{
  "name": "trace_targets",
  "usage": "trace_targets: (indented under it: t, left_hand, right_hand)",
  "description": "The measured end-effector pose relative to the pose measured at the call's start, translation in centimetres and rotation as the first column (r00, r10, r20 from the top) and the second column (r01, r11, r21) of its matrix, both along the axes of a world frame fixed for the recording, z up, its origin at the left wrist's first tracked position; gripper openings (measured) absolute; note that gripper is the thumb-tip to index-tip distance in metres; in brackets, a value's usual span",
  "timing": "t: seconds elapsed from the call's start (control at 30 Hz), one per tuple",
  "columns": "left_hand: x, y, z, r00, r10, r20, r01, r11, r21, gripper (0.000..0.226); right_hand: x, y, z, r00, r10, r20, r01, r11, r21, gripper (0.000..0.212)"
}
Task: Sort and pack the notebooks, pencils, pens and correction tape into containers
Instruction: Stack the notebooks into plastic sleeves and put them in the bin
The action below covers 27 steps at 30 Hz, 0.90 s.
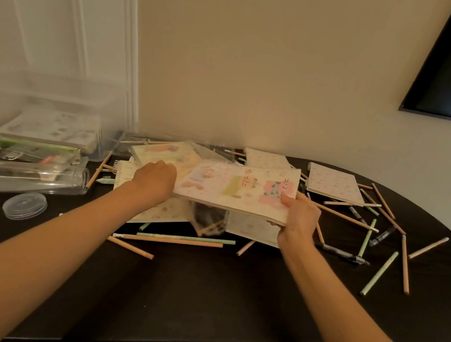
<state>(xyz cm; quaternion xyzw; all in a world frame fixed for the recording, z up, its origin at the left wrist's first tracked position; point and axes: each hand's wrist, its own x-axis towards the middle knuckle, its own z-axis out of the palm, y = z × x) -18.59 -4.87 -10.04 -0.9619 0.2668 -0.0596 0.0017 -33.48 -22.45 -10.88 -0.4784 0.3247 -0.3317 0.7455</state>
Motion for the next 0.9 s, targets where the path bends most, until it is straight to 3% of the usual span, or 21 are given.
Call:
trace_targets:
  t: [0.17,0.3,0.37,0.43,0.53,0.67,0.8,0.9]
  left_hand:
    - [-0.5,0.4,0.1,0.999,-0.041,0.032,0.041,0.999,-0.011,0.025]
    - [-0.5,0.5,0.1,0.998,-0.054,-0.013,0.053,0.998,-0.039,0.023]
    - [-0.3,0.6,0.0,0.998,-0.067,-0.005,0.066,0.997,-0.040,0.023]
    - [0.0,0.7,-0.2,0.996,-0.087,0.010,0.087,0.995,-0.039,0.023]
    - [0.7,1.0,-0.6,0.994,-0.107,0.002,0.107,0.993,-0.038,0.022]
    - [1.1,1.9,-0.7,0.993,-0.119,0.016,0.120,0.984,-0.134,0.028]
    - [1.2,0.4,-0.1,0.982,-0.174,-0.071,0.150,0.953,-0.264,0.054]
    - [1.9,-2.1,0.6,0.977,-0.214,-0.026,0.190,0.912,-0.364,0.049]
  right_hand:
    - [0.7,3.5,-0.7,0.991,-0.122,0.050,0.125,0.991,-0.050,0.038]
    - [2.5,5.6,-1.5,0.994,-0.109,0.026,0.111,0.990,-0.086,0.037]
    - [3.5,6.9,-1.8,1.000,-0.028,0.007,0.029,0.995,-0.096,0.029]
    - [4.8,8.3,-2.0,0.994,0.110,-0.004,-0.110,0.991,-0.076,0.036]
    - [7.0,9.4,-2.1,0.923,0.376,0.080,-0.384,0.915,0.127,0.059]
    - [7.3,7.4,-1.6,0.872,0.483,0.076,-0.485,0.835,0.262,0.047]
    - [8.0,5.8,-1.9,0.893,0.450,-0.011,-0.445,0.886,0.129,0.040]
    - [9.0,5.7,-1.9,0.896,0.442,0.033,-0.443,0.896,0.015,0.042]
